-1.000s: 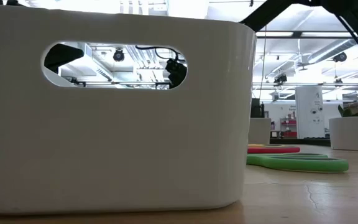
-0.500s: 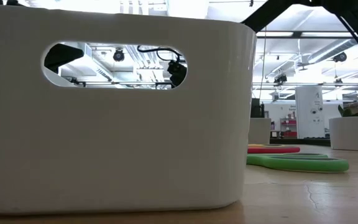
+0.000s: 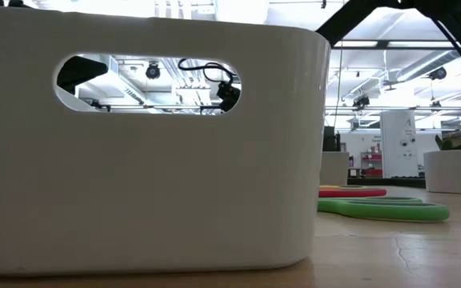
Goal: Pick & Place Paint Supplies
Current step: Put the small dark blue paint bottle into the gray bin
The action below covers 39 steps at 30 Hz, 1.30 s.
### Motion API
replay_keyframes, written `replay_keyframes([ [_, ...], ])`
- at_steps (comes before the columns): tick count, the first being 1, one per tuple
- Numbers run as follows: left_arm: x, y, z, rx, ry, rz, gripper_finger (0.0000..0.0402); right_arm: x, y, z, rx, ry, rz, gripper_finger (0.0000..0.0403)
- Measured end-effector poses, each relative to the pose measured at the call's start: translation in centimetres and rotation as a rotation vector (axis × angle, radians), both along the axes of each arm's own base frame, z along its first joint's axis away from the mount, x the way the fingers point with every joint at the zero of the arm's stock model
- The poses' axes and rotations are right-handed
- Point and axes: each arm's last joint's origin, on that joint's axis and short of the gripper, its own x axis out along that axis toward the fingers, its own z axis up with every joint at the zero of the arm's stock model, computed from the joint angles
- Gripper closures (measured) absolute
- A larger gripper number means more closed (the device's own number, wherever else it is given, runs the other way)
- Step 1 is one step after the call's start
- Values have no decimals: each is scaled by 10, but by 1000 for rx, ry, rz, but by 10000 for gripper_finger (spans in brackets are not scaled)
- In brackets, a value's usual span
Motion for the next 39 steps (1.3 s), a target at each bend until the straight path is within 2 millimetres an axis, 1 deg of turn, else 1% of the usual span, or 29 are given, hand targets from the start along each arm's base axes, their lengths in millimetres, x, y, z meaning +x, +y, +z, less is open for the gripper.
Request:
replay_keyframes([
  [18,0,0,0,0,0,0,354,0,1,-1,2,-3,2,193],
  [20,0,0,0,0,0,0,354,0,1,-1,3,-3,1,203],
  [26,0,0,0,0,0,-1,354,-1,1,-2,6,4,1,262],
  [28,0,0,0,0,0,0,354,-1,1,-2,7,4,1,274],
  [31,0,0,0,0,0,0,354,-1,1,-2,7,4,1,284],
  [39,0,0,0,0,0,0,354,-1,1,-2,8,5,2,287],
])
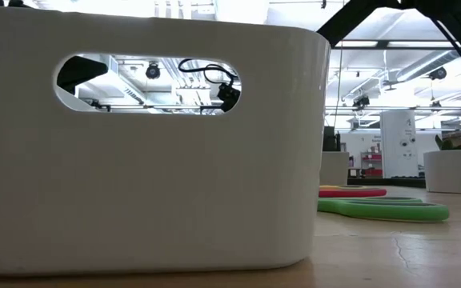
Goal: Pick & Place Paint Supplies
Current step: Put the small dark blue paint bottle into the gray bin
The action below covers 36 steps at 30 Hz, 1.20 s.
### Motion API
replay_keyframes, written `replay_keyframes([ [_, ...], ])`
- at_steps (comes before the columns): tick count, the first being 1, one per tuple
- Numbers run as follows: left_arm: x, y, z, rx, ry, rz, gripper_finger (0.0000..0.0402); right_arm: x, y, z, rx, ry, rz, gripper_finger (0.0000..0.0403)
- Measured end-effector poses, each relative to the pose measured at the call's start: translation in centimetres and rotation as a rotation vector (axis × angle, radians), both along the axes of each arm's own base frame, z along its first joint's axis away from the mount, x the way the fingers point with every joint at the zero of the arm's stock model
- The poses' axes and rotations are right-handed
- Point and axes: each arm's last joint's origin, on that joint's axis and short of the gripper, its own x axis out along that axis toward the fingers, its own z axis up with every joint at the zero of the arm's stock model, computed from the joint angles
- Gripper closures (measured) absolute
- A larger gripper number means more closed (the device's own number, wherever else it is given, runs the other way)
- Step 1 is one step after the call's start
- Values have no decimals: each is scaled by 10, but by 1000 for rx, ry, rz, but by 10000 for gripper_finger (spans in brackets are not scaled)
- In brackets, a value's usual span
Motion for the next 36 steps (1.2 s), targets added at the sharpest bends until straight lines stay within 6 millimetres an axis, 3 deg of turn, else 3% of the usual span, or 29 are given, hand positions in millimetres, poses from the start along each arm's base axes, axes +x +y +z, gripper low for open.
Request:
replay_keyframes([
  [36,0,0,0,0,0,0,354,-1,2,0,26,1,-11,290],
])
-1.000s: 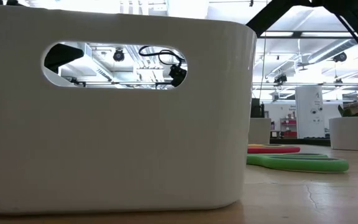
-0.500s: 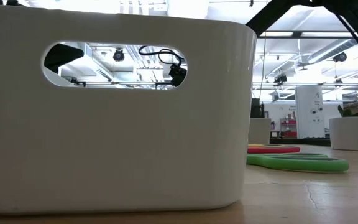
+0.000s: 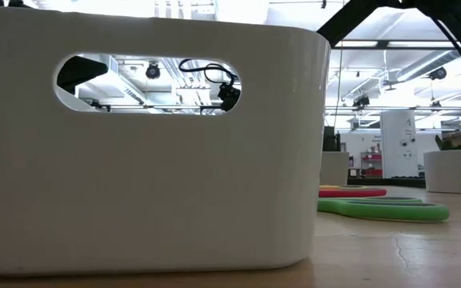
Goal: Pick & Place Paint Supplies
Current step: Put the small dark blue paint bottle into the gray bin
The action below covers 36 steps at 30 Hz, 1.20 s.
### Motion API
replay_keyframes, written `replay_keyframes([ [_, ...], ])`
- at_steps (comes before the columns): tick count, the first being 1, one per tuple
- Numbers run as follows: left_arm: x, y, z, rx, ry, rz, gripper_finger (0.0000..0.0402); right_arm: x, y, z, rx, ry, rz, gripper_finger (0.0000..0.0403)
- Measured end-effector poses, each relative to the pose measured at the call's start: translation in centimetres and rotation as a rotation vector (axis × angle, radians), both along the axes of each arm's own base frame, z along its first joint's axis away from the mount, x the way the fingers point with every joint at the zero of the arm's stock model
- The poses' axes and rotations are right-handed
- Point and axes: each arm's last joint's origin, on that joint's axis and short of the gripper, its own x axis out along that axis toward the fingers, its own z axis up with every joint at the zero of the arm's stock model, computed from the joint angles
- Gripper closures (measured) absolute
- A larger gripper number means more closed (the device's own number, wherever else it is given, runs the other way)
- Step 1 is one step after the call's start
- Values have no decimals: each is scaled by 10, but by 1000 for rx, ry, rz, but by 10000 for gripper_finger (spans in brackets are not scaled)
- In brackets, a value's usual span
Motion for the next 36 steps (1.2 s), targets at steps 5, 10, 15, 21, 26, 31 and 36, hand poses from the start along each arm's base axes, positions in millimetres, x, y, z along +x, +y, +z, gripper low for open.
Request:
replay_keyframes([
  [5,0,0,0,0,0,0,354,0,0,0,13,-2,-13,290],
  [10,0,0,0,0,0,0,354,0,0,0,8,1,-17,290],
  [15,0,0,0,0,0,0,354,0,0,0,9,1,-18,290],
  [21,0,0,0,0,0,0,354,0,0,0,9,1,-18,290],
  [26,0,0,0,0,0,0,354,-2,1,4,6,0,-21,290],
  [31,0,0,0,0,0,0,354,-5,1,19,-23,-27,-39,290],
  [36,0,0,0,0,0,0,354,-14,4,35,-39,-4,-77,290],
])
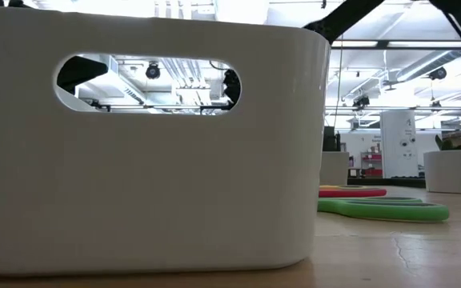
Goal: Pick & Place Paint Supplies
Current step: Put the small dark blue paint bottle into the gray bin
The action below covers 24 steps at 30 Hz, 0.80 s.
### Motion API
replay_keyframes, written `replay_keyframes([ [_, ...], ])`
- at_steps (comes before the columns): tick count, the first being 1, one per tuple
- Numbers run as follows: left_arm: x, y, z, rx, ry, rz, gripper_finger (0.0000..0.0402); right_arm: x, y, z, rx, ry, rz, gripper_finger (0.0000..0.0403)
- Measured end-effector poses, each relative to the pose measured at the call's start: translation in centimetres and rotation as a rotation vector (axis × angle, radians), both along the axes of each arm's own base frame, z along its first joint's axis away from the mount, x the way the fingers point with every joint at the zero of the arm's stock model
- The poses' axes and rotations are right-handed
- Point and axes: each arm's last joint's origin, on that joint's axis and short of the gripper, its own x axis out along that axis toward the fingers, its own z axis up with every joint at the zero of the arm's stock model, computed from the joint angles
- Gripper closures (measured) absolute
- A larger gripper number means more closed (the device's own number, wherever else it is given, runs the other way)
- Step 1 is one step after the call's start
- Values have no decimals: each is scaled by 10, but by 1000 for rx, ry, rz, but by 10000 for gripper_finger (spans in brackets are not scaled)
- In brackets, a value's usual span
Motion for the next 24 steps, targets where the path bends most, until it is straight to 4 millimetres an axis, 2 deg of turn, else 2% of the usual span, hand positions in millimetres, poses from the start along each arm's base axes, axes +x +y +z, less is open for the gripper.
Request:
replay_keyframes([
  [8,0,0,0,0,0,0,354,-23,0,39,-48,-10,-177,290],
  [14,0,0,0,1,2,0,354,-53,-13,65,-36,-20,-306,290],
  [20,0,0,0,1,4,-1,354,-91,-26,77,-12,-51,-442,290],
  [24,0,0,0,1,4,0,354,-119,-28,74,-28,-38,-572,290],
])
